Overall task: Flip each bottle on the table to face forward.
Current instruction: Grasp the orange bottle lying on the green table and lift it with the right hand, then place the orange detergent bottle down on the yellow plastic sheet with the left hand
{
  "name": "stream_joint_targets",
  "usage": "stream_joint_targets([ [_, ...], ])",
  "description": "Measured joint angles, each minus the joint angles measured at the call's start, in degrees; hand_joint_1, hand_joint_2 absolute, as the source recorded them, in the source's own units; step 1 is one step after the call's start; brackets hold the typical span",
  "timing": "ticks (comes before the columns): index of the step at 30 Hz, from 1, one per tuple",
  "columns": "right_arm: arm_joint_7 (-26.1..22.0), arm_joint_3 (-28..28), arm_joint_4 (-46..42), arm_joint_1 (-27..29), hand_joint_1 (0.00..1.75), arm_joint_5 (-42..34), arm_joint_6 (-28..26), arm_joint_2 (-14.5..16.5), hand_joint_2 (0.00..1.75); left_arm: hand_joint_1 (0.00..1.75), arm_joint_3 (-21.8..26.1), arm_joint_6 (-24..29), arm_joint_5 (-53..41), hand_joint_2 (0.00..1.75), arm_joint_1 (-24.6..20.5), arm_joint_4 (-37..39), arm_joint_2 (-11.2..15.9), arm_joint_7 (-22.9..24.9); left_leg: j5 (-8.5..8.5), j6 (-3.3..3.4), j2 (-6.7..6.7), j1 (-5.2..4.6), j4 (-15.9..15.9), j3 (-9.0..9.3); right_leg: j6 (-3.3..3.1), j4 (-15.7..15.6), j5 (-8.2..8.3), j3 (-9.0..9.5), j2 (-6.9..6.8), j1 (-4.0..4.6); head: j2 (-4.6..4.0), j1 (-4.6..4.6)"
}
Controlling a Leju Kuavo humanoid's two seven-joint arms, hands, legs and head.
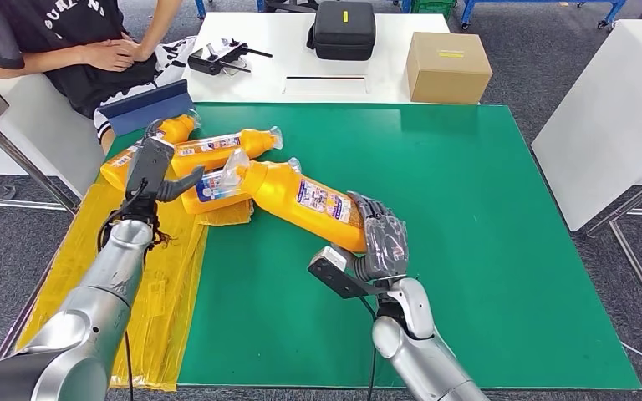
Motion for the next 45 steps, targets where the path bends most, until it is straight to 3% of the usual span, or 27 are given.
stream_joint_targets([
  [7,-4.51,-3.58,0.0,0.98,1.75,-1.1,-1.08,1.32,1.75,0.0,1.91,-4.54,9.18,1.75,-2.69,0.05,1.03,-0.25,0.0,-0.01,0.0,0.05,0.0,-0.03,0.0,0.02,0.0,-0.02,0.0,0.05,0.0,-0.01],
  [11,-8.03,-5.89,0.01,1.36,1.75,-2.09,-1.08,2.33,1.75,0.0,2.95,-13.33,13.08,1.75,-4.82,1.09,2.21,0.56,0.01,-0.01,0.0,0.06,0.0,-0.05,0.0,0.02,0.0,-0.06,0.0,0.07,0.0,-0.01],
  [14,-17.09,-10.54,-0.06,1.2,1.75,-0.96,-1.12,4.66,1.75,0.0,2.92,-20.11,13.93,1.75,-5.92,2.54,2.55,-0.65,0.03,-0.04,-0.02,0.06,0.0,-0.05,0.0,0.03,0.0,-0.06,-0.01,0.07,0.0,0.0],
  [16,-24.23,-15.46,0.22,0.37,1.75,0.05,-1.21,7.16,1.75,0.0,2.4,-21.74,13.9,1.75,-6.21,3.15,2.28,-1.42,0.03,-0.05,0.0,0.06,0.0,-0.05,0.0,0.04,0.0,-0.07,0.01,0.06,0.0,-0.01],
  [19,-28.82,-21.81,1.98,-2.36,1.75,-0.67,-1.28,9.93,1.75,0.0,1.2,-23.38,13.86,1.75,-6.68,3.74,1.61,-1.88,0.04,-0.05,-0.03,0.04,0.0,-0.05,0.0,0.02,0.0,-0.07,-0.02,0.06,0.0,0.02],
  [28,-30.87,-31.83,6.92,-8.22,1.75,-1.56,-1.37,13.37,1.75,0.0,-2.11,-27.01,14.46,1.75,-7.8,4.98,0.61,-3.37,0.04,-0.05,-0.03,0.02,0.02,-0.1,0.02,0.03,0.03,-0.08,-0.01,-0.01,0.0,0.0],
  [39,-30.94,-37.31,11.28,-12.93,1.75,-1.33,-1.42,14.07,1.75,0.0,-3.91,-29.13,16.82,1.75,-7.74,5.59,-0.11,-4.59,0.04,-0.05,-0.01,0.04,0.01,-0.12,0.02,0.03,0.03,-0.11,0.0,-0.01,0.0,0.0],
  [45,-30.94,-39.77,18.28,-17.81,1.75,-6.69,-1.49,14.05,1.75,0.0,-4.56,-33.69,21.23,1.75,-7.2,5.77,-1.16,-6.08,0.05,-0.05,-0.01,0.04,0.02,-0.12,0.02,0.04,0.03,-0.11,0.0,-0.02,0.0,0.0],
])
